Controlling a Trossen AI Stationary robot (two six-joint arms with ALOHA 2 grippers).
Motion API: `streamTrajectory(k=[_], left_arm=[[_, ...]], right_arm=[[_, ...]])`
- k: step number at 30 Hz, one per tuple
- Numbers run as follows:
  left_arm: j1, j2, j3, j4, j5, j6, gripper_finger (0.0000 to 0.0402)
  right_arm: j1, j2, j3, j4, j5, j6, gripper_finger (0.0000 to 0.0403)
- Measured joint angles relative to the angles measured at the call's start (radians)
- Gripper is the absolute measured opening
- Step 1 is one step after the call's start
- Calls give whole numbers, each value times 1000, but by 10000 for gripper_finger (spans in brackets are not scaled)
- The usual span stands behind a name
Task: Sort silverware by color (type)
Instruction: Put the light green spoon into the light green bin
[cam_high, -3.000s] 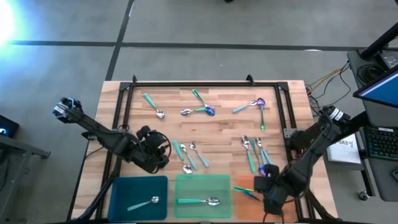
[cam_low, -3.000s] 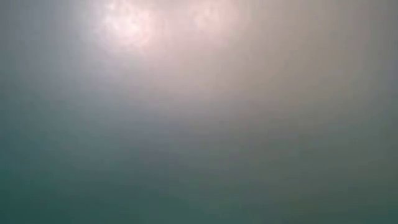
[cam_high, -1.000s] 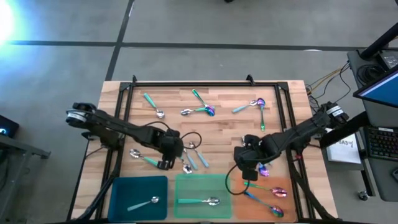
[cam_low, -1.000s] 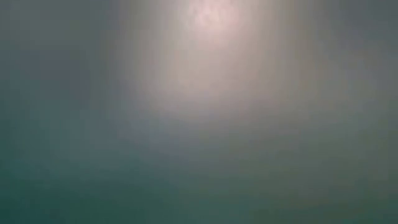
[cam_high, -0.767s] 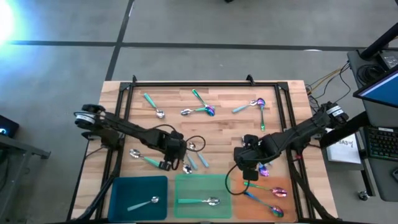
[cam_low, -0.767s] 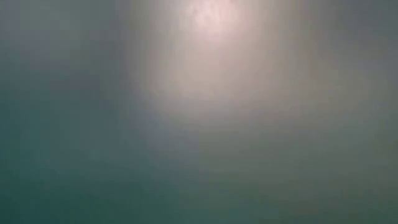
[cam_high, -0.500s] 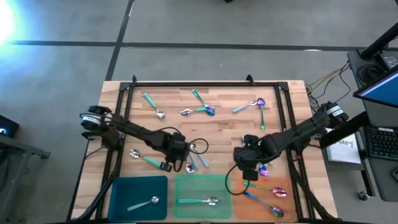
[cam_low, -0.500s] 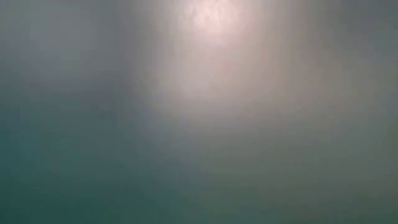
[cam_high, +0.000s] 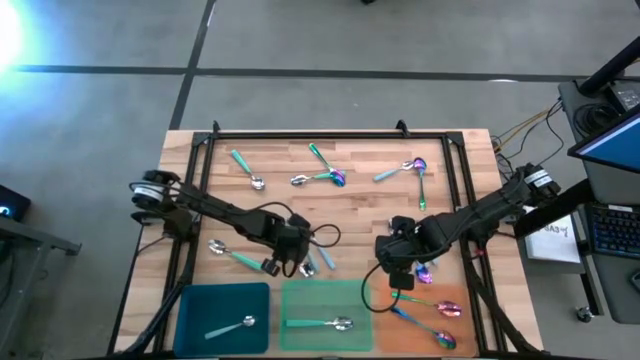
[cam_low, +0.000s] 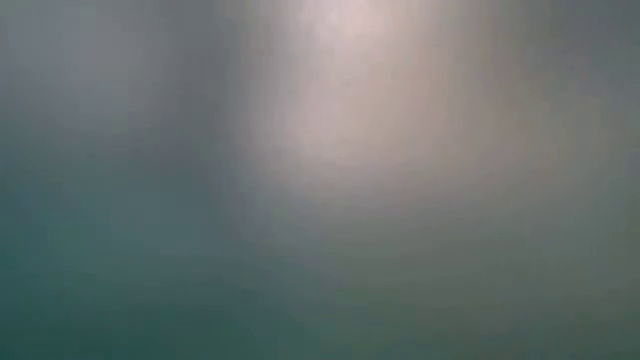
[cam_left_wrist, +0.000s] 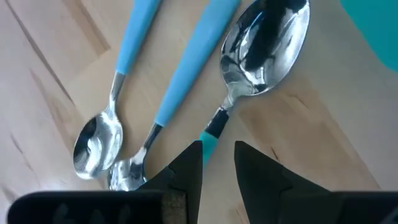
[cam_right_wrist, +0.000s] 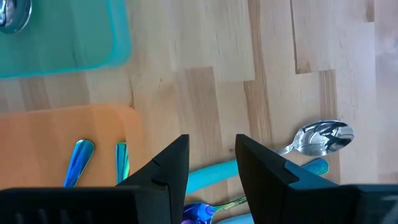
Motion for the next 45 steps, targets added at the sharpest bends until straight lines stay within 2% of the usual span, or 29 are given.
streamTrajectory(k=[13,27,33,38,45], left_arm=[[32,3,0,35,-2,84,77],[55,3,-39,22,3,83,77],[69,-2,-89,60,16,20,77],[69,-2,-100,89,17,-122,73],[70,-1,-102,93,48,-240,26]], right_arm=[[0,0,-4,15,0,0,123],[0,0,-4,15,0,0,123],[0,0,-4,15,0,-1,123],[0,0,-4,15,0,-3,123],[0,0,-4,14,0,-11,123]])
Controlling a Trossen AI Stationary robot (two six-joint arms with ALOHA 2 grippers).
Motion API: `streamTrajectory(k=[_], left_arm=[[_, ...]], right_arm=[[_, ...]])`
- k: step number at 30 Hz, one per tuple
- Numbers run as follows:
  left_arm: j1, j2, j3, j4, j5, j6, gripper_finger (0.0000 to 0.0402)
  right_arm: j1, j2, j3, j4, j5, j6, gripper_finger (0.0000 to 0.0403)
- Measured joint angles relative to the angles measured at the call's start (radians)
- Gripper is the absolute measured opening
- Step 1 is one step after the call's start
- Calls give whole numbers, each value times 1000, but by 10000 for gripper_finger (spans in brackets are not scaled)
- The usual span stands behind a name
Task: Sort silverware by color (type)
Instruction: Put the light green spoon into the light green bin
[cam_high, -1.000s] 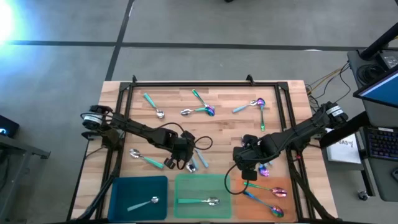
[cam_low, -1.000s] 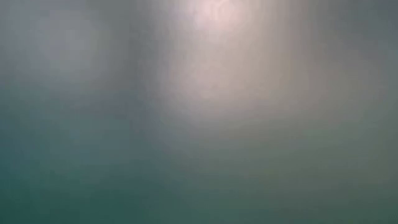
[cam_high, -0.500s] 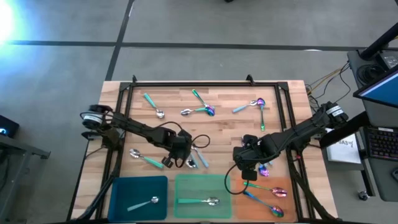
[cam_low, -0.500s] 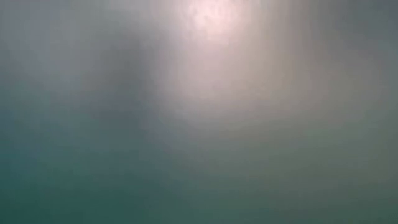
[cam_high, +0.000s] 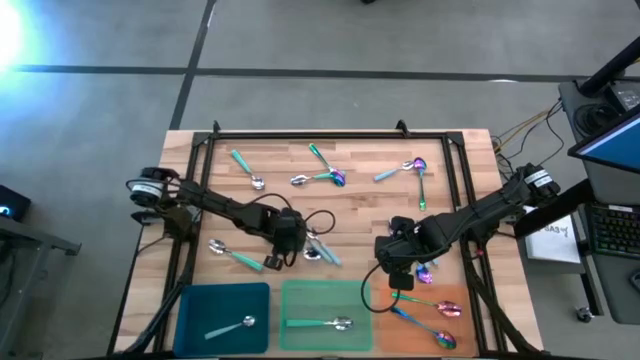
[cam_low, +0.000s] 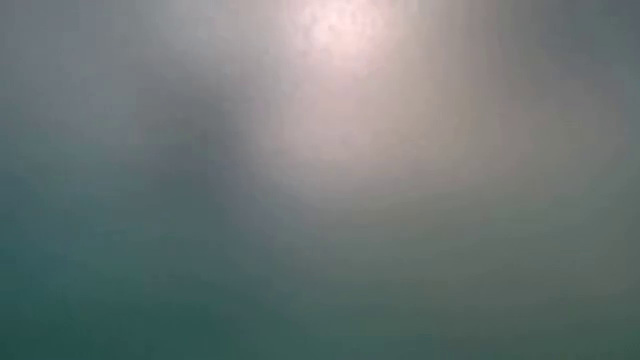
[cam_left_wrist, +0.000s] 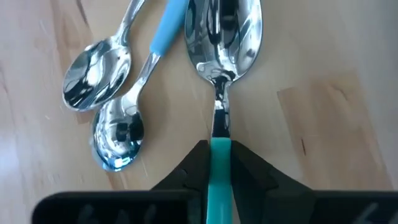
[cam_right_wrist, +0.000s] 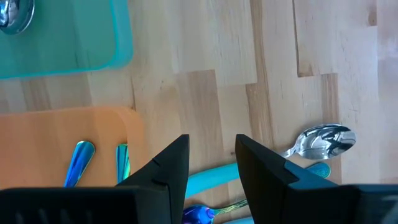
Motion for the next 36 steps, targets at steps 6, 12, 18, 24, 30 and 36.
streamTrajectory(k=[6,12,18,24,30,36], left_arm=[[-1,5,47,-67,4,-68,25],[-5,0,142,-148,44,-71,25],[-12,-6,307,-303,50,-85,25],[-73,-6,403,-304,283,-141,25],[-192,-7,436,-195,347,-151,25],[-255,-1,409,8,309,-211,60]], right_arm=[[0,0,0,0,-1,0,123],[0,0,0,-3,-3,0,123],[1,0,0,-46,-11,2,123],[0,0,0,-145,-12,3,123],[0,0,0,-181,-10,2,123],[0,0,0,-181,-10,2,123]])
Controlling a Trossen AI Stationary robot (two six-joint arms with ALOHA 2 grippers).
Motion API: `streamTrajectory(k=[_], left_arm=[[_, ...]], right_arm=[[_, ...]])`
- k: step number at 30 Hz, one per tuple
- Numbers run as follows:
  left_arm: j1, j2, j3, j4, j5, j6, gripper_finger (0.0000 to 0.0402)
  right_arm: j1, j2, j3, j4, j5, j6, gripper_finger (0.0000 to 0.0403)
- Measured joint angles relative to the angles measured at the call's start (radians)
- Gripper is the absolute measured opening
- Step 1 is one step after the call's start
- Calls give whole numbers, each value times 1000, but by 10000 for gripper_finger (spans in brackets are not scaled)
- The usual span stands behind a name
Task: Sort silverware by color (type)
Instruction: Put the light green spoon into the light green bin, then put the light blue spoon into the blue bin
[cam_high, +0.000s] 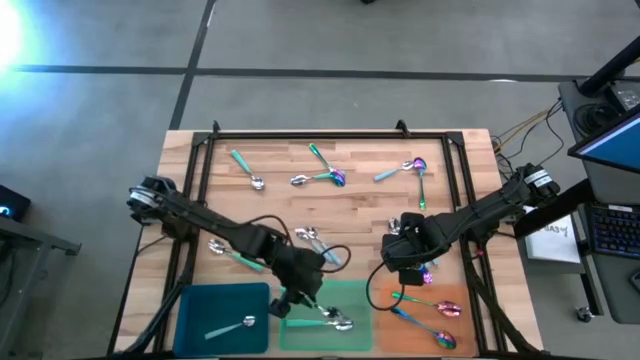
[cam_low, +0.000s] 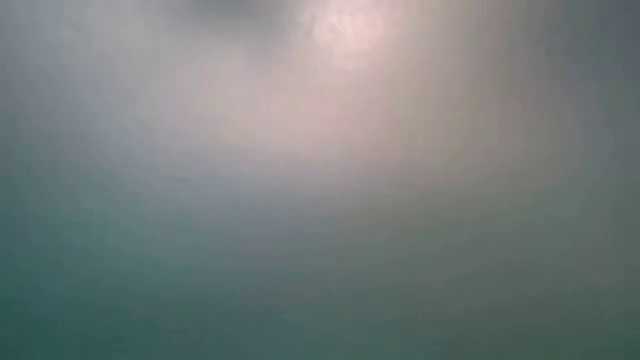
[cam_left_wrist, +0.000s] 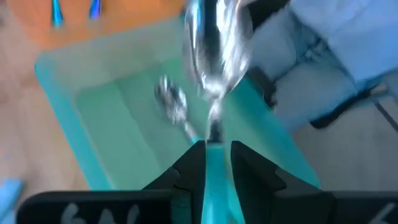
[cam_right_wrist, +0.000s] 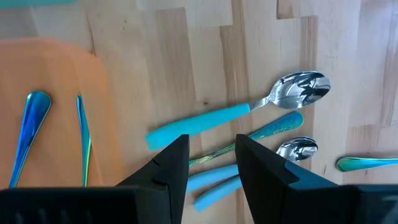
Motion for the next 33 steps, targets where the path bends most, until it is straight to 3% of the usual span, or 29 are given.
streamTrajectory(k=[8,15,22,33], left_arm=[[-5,33,-2,23,-10,-67,47],[20,32,-2,-28,-139,-66,44],[78,30,-20,-133,-150,64,45],[214,31,-144,-51,-152,150,45]], right_arm=[[0,-1,0,-1,0,-1,123],[0,-1,0,0,0,-1,123],[0,-1,0,3,0,0,123],[0,-1,0,50,1,9,123]])
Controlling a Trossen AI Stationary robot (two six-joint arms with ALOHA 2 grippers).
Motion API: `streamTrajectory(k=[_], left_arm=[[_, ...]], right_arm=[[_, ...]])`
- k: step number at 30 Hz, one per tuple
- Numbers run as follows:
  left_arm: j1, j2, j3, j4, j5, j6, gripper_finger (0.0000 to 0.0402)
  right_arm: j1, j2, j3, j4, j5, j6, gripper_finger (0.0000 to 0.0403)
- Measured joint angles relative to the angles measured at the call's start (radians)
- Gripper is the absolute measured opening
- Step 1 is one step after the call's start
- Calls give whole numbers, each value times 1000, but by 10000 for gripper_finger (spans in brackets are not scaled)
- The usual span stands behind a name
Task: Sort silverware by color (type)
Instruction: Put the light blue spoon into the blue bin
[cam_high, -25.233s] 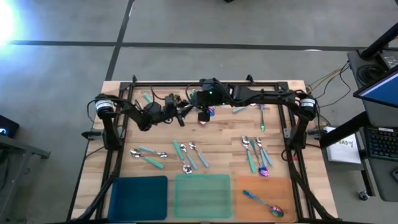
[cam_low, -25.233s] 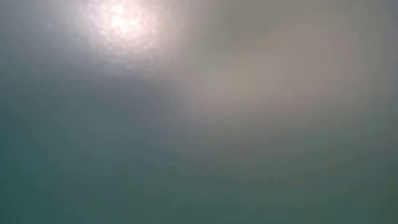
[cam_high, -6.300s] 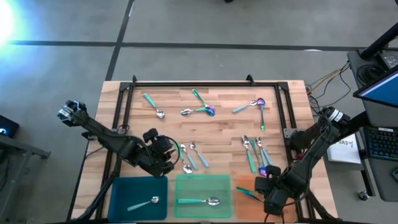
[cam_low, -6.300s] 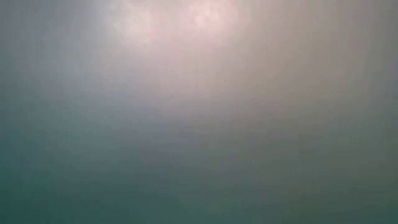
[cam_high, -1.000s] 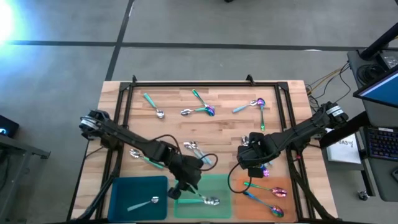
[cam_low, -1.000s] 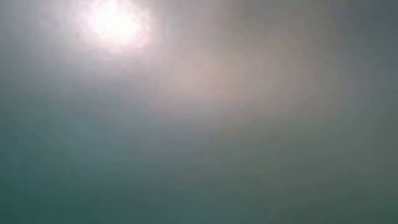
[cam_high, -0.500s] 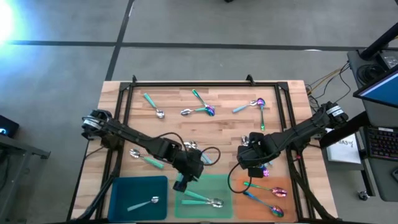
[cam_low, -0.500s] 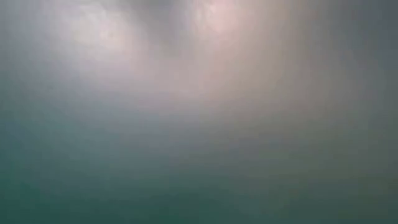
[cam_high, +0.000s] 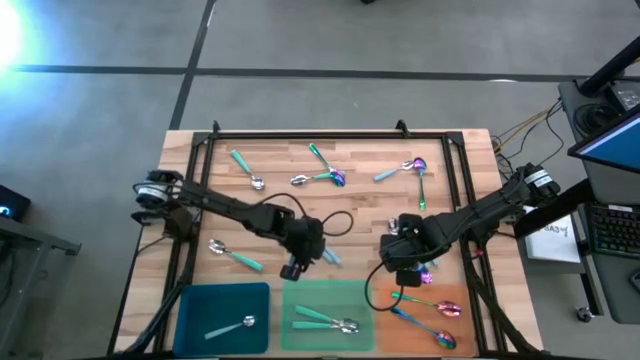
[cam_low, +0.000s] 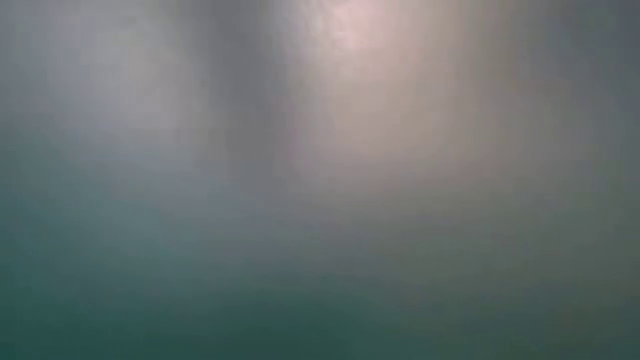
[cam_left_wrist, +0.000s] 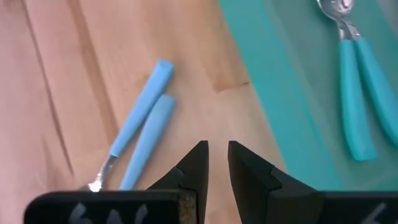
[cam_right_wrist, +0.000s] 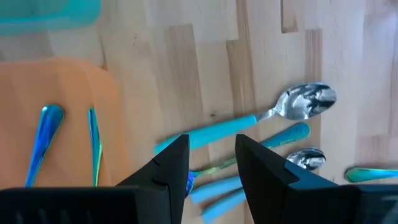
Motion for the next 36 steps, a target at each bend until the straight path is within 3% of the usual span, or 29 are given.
streamTrajectory(k=[7,13,18,29,36], left_arm=[[9,3,-18,11,-85,15,45],[10,-25,-21,-97,-205,-111,45],[10,-94,-95,-122,-232,-201,45],[8,-385,-391,83,-311,-324,46],[9,-556,-498,97,-363,-320,46]], right_arm=[[0,1,0,27,11,-11,123],[-3,1,0,41,136,-12,123],[-40,1,-12,137,148,-68,123],[-234,11,-61,563,122,-228,123],[-390,119,-96,748,-59,-218,123]])
